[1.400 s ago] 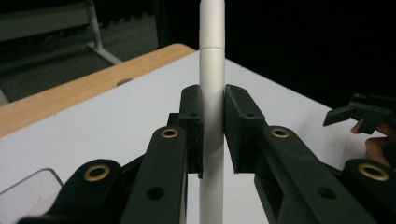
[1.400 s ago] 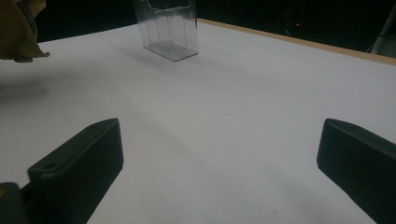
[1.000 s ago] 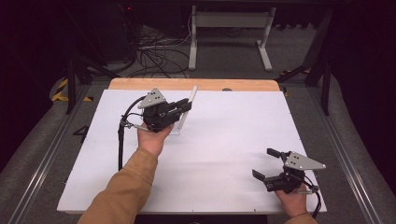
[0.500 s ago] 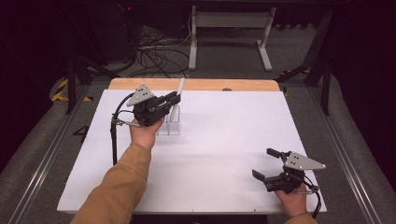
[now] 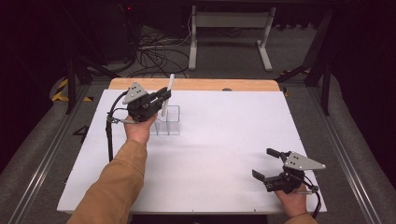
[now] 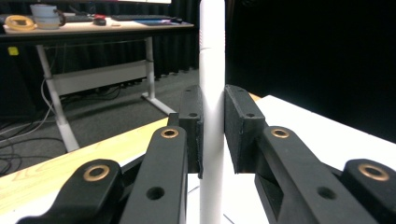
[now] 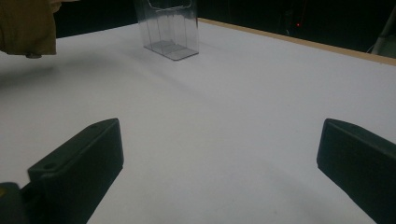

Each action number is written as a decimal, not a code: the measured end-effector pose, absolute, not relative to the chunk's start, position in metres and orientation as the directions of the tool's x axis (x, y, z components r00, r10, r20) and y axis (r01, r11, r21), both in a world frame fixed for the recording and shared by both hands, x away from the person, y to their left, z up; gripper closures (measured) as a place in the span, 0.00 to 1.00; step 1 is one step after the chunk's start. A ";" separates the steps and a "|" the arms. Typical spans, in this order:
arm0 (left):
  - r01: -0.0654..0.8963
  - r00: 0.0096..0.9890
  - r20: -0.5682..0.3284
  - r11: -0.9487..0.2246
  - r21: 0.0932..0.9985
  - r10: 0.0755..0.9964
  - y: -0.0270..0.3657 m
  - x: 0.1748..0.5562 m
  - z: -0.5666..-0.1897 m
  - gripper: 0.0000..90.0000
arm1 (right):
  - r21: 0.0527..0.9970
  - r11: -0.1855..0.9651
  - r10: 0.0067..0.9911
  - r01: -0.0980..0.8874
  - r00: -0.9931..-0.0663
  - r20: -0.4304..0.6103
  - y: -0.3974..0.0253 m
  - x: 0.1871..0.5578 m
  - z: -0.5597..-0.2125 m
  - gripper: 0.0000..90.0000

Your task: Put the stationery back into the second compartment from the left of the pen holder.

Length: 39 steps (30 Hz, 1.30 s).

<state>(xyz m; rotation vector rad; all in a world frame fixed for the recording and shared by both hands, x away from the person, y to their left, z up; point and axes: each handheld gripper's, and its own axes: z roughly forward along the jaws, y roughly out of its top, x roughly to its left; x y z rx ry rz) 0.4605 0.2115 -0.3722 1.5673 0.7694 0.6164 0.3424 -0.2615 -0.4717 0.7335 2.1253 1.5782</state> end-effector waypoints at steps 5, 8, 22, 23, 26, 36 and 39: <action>0.146 0.621 -0.049 -0.054 0.988 0.782 0.216 0.466 -0.377 0.87 | 0.958 0.227 0.617 0.177 -0.787 -0.001 -0.262 0.342 -0.472 0.01; 0.153 0.602 -0.046 -0.058 0.987 0.797 0.220 0.470 -0.381 0.87 | 0.958 0.228 0.617 0.176 -0.787 -0.002 -0.261 0.342 -0.472 0.01; 0.186 0.599 -0.078 -0.044 0.982 0.797 0.224 0.473 -0.387 0.87 | 0.957 0.228 0.617 0.176 -0.787 -0.002 -0.261 0.342 -0.472 0.01; 0.188 0.600 -0.078 -0.046 0.981 0.796 0.224 0.472 -0.388 0.87 | 0.958 0.227 0.617 0.177 -0.787 -0.001 -0.261 0.342 -0.472 0.01; 0.197 0.598 -0.082 -0.047 0.979 0.798 0.227 0.473 -0.393 0.87 | 0.957 0.229 0.618 0.177 -0.786 -0.002 -0.262 0.342 -0.472 0.01; 0.212 0.608 -0.094 -0.047 0.976 0.788 0.230 0.473 -0.400 0.87 | 0.957 0.228 0.619 0.176 -0.786 -0.003 -0.261 0.343 -0.472 0.01; 0.219 0.608 -0.091 -0.056 0.974 0.788 0.229 0.473 -0.403 0.87 | 0.957 0.229 0.618 0.176 -0.786 -0.003 -0.261 0.342 -0.472 0.01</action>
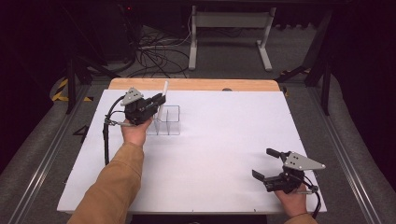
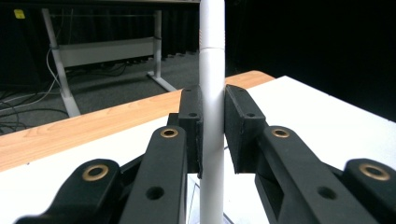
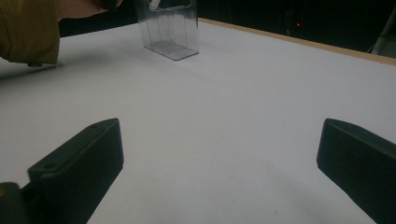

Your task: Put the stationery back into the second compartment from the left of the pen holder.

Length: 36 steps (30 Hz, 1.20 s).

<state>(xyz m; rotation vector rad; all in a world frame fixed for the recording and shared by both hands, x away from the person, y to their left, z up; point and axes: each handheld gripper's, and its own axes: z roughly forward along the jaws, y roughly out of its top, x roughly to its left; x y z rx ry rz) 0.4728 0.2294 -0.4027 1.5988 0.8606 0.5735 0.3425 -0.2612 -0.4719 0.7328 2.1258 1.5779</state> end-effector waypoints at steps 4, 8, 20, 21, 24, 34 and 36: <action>0.225 0.608 -0.091 -0.061 0.972 0.788 0.229 0.473 -0.406 0.87 | 0.957 0.229 0.617 0.176 -0.787 -0.003 -0.261 0.342 -0.472 0.01; 0.234 0.609 -0.093 -0.066 0.970 0.788 0.229 0.472 -0.408 0.87 | 0.957 0.230 0.618 0.176 -0.786 -0.005 -0.261 0.342 -0.472 0.01; 0.240 0.602 -0.077 -0.088 0.967 0.795 0.228 0.468 -0.411 0.73 | 0.959 0.226 0.614 0.170 -0.789 -0.005 -0.261 0.344 -0.472 0.01; 0.240 0.599 -0.078 -0.085 0.967 0.797 0.228 0.467 -0.410 0.68 | 0.959 0.225 0.614 0.170 -0.789 -0.004 -0.260 0.344 -0.472 0.01; 0.231 0.583 -0.063 -0.091 0.969 0.810 0.230 0.463 -0.406 0.56 | 0.961 0.222 0.612 0.166 -0.791 -0.005 -0.260 0.345 -0.471 0.01; 0.188 0.611 -0.034 -0.103 0.977 0.791 0.232 0.440 -0.385 0.32 | 0.961 0.220 0.609 0.168 -0.793 -0.001 -0.258 0.347 -0.471 0.01; 0.180 0.624 -0.026 -0.110 0.978 0.781 0.233 0.436 -0.382 0.31 | 0.961 0.220 0.609 0.168 -0.793 -0.001 -0.258 0.347 -0.471 0.01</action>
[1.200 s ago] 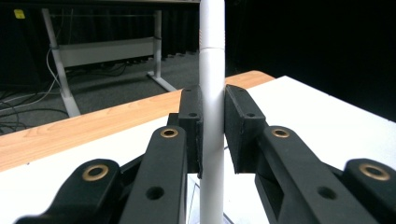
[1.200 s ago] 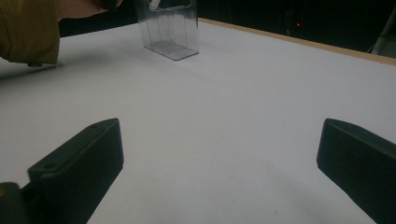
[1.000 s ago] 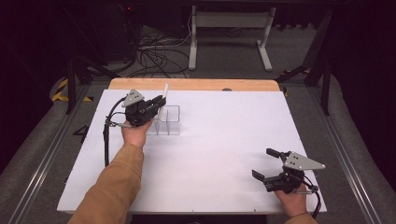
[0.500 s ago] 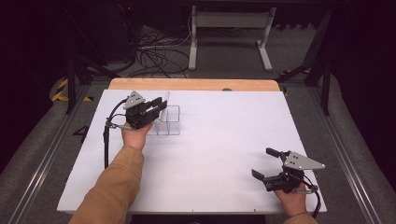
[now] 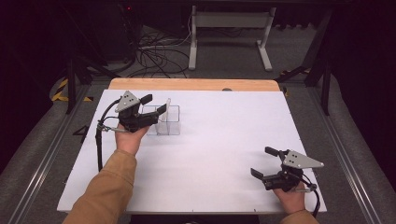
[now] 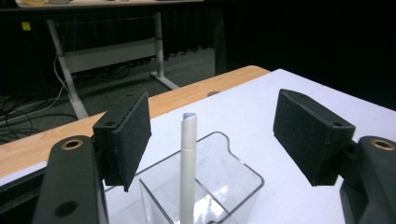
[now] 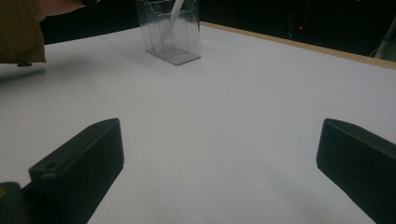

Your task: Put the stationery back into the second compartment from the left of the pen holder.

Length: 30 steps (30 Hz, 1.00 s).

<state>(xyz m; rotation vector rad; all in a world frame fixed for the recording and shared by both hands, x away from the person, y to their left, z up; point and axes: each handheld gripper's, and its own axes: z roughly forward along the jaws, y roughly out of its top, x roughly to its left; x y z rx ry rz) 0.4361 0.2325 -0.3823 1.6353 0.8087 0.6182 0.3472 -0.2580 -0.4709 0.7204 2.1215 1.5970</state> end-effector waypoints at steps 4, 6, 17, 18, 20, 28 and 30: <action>0.170 0.635 -0.028 -0.105 0.980 0.772 0.233 0.429 -0.377 0.30 | 0.960 0.223 0.611 0.170 -0.791 -0.003 -0.258 0.347 -0.471 0.01; 0.163 0.641 -0.022 -0.109 0.981 0.767 0.233 0.427 -0.375 0.29 | 0.959 0.226 0.611 0.170 -0.792 -0.003 -0.258 0.347 -0.471 0.01; 0.140 0.667 0.015 -0.145 0.979 0.745 0.229 0.414 -0.366 0.22 | 0.959 0.229 0.608 0.169 -0.794 -0.005 -0.257 0.346 -0.471 0.01; 0.143 0.671 0.011 -0.144 0.979 0.742 0.229 0.413 -0.365 0.21 | 0.959 0.230 0.607 0.168 -0.795 -0.007 -0.258 0.346 -0.471 0.01; 0.146 0.679 0.006 -0.143 0.979 0.734 0.230 0.410 -0.363 0.19 | 0.959 0.230 0.607 0.167 -0.795 -0.008 -0.258 0.346 -0.471 0.01; 0.131 0.722 0.053 -0.210 0.969 0.690 0.233 0.389 -0.356 0.12 | 0.958 0.237 0.600 0.162 -0.800 -0.013 -0.258 0.346 -0.471 0.01; 0.130 0.725 0.056 -0.217 0.967 0.687 0.236 0.383 -0.354 0.09 | 0.957 0.239 0.601 0.162 -0.799 -0.015 -0.257 0.346 -0.471 0.01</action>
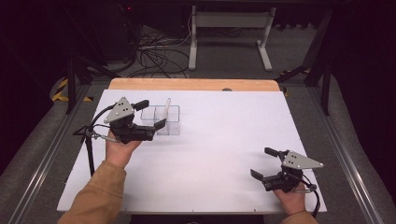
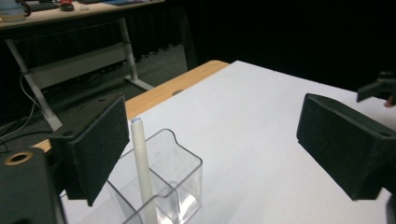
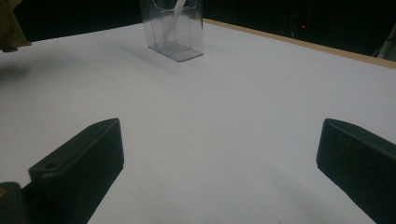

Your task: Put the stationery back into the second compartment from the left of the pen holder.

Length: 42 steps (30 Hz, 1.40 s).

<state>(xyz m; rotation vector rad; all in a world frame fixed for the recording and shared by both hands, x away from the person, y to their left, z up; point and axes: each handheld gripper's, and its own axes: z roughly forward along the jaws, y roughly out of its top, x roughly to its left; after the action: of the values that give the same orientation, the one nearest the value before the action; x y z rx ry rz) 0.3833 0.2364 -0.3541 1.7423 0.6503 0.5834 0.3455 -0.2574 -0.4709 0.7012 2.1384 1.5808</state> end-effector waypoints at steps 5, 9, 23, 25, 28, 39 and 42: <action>0.137 0.743 0.049 -0.223 0.965 0.668 0.244 0.368 -0.355 0.05 | 0.951 0.257 0.593 0.173 -0.805 -0.014 -0.257 0.346 -0.470 0.02; 0.170 0.760 0.020 -0.228 0.959 0.650 0.251 0.361 -0.362 0.03 | 0.950 0.261 0.592 0.171 -0.806 -0.018 -0.256 0.345 -0.470 0.02; 0.185 0.753 0.037 -0.265 0.946 0.658 0.280 0.329 -0.402 0.04 | 0.947 0.271 0.590 0.173 -0.807 -0.022 -0.255 0.345 -0.471 0.02; 0.191 0.745 0.039 -0.269 0.944 0.666 0.283 0.326 -0.409 0.04 | 0.947 0.272 0.589 0.170 -0.807 -0.024 -0.255 0.345 -0.471 0.02; 0.214 0.741 0.017 -0.260 0.942 0.671 0.287 0.324 -0.418 0.04 | 0.946 0.273 0.590 0.172 -0.807 -0.023 -0.254 0.345 -0.471 0.02; 0.287 0.718 -0.057 -0.221 0.932 0.694 0.303 0.318 -0.454 0.04 | 0.946 0.277 0.587 0.171 -0.809 -0.026 -0.254 0.344 -0.471 0.02; 0.272 0.714 -0.024 -0.246 0.930 0.700 0.304 0.316 -0.461 0.04 | 0.945 0.278 0.586 0.171 -0.810 -0.026 -0.254 0.344 -0.471 0.02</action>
<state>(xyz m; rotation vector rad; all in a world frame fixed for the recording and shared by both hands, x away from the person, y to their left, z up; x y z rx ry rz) 0.3158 0.3043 -0.4615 1.8244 0.7629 0.4876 0.3444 -0.2539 -0.4711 0.6850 2.1844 1.5439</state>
